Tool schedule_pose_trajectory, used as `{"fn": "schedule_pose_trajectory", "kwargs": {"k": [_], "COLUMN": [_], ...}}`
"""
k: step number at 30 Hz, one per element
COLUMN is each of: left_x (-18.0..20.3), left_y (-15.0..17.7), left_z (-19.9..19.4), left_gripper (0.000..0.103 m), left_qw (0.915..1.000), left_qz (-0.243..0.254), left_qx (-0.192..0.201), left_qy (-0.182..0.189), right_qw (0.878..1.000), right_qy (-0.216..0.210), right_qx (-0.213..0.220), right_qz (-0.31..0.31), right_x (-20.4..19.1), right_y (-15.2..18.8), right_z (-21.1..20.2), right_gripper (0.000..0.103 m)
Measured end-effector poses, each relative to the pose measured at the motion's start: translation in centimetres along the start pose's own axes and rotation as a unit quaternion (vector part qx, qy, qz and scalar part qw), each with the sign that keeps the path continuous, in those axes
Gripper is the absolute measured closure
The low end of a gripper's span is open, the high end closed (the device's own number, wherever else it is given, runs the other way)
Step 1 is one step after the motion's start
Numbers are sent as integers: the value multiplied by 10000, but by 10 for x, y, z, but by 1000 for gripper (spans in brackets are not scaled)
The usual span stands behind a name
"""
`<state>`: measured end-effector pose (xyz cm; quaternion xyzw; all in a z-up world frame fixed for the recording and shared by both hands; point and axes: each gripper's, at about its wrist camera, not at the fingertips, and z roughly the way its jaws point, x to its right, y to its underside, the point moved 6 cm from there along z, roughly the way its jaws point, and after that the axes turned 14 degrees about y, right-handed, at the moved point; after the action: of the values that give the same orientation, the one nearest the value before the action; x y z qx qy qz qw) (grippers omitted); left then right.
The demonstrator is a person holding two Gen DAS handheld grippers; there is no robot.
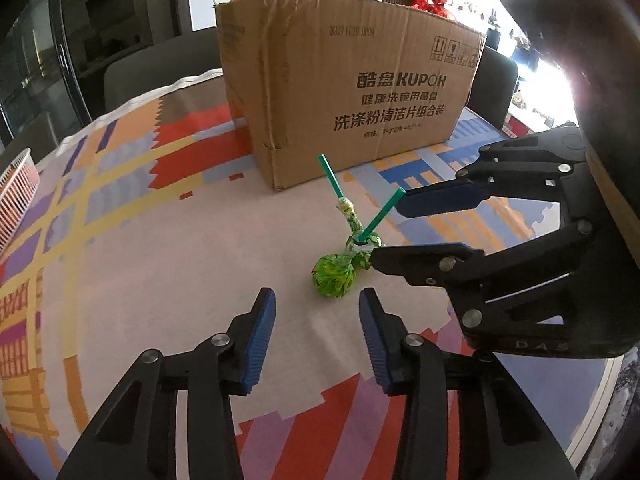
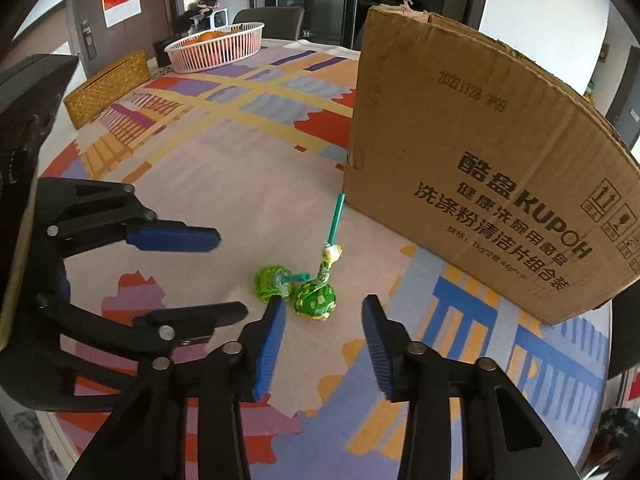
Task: Organize snacks
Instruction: 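Grasp a green lollipop with left tool while right tool grasps the other lollipop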
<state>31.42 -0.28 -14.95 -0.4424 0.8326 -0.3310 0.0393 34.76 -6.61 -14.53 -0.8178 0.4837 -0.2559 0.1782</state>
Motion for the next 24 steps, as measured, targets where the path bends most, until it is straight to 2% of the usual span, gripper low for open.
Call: {"fn": "schedule_pose_trajectory", "kwargs": {"k": [12, 18, 21, 24], "left_x": [-5, -6, -6, -8], "left_y": [-6, -12, -13, -13], "left_z": [14, 20, 24, 25], "left_gripper": [63, 69, 77, 78], "left_qw": [9994, 9986, 9982, 9975], "left_qz": [-234, -366, -427, -543], "left_qx": [88, 138, 128, 164], "left_qy": [241, 347, 401, 413], "right_qw": [9992, 9982, 9978, 9982], "right_qy": [-218, -316, -321, -291], "right_qx": [-207, -257, -275, -263], "right_qz": [268, 429, 511, 454], "right_x": [7, 13, 19, 19], "right_y": [0, -1, 0, 0], "right_z": [18, 27, 27, 27], "right_gripper": [72, 72, 72, 72]}}
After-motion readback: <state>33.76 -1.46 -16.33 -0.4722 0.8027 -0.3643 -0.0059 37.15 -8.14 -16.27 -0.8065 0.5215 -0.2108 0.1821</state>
